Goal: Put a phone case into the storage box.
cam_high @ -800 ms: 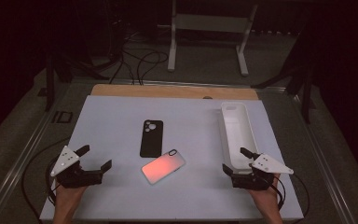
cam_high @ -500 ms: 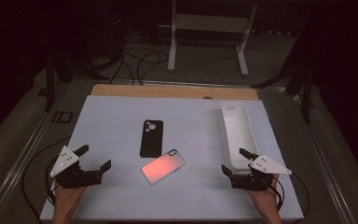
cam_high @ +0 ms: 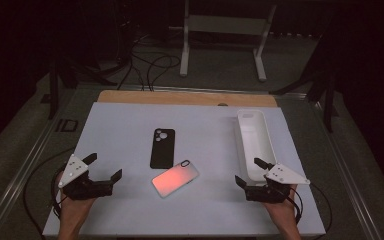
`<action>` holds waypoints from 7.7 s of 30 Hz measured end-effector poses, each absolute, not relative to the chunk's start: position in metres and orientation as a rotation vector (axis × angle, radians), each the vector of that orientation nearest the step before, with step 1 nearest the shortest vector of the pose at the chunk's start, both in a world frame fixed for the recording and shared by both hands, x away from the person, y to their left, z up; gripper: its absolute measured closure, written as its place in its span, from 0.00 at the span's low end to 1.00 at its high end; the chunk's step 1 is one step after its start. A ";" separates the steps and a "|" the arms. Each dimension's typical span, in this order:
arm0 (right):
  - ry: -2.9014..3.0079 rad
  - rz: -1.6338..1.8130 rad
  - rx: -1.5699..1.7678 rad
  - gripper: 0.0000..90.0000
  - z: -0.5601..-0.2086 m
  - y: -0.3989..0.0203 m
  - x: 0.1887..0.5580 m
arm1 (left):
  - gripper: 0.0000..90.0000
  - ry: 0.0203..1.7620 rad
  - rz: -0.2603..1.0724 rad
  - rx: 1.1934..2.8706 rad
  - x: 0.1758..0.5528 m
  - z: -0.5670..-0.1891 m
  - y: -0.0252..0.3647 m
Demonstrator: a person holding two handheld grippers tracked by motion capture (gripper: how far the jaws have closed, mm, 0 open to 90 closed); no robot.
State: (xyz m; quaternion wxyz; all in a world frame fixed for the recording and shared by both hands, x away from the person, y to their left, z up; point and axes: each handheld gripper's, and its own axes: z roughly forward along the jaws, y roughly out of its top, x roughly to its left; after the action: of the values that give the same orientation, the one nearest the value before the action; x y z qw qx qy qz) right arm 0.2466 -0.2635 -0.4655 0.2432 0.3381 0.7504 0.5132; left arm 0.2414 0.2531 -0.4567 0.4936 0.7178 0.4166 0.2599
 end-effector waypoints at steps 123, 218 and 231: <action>2.066 1.419 0.933 0.11 -0.464 -0.260 0.252 | 0.06 0.865 0.208 2.410 0.297 -0.518 0.097; 2.468 1.834 0.870 0.97 -0.405 -0.169 0.298 | 0.05 0.641 0.141 2.115 0.281 -0.438 0.073; 2.608 1.827 0.599 0.96 -0.396 -0.159 0.296 | 0.45 0.507 0.025 2.104 0.277 -0.439 0.071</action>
State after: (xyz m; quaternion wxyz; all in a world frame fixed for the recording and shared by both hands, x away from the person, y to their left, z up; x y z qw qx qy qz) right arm 0.2959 -0.1591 -0.3960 -0.0492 0.1846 0.8039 0.5633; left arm 0.2771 0.0711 -0.4386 0.4692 0.8585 0.2070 0.0104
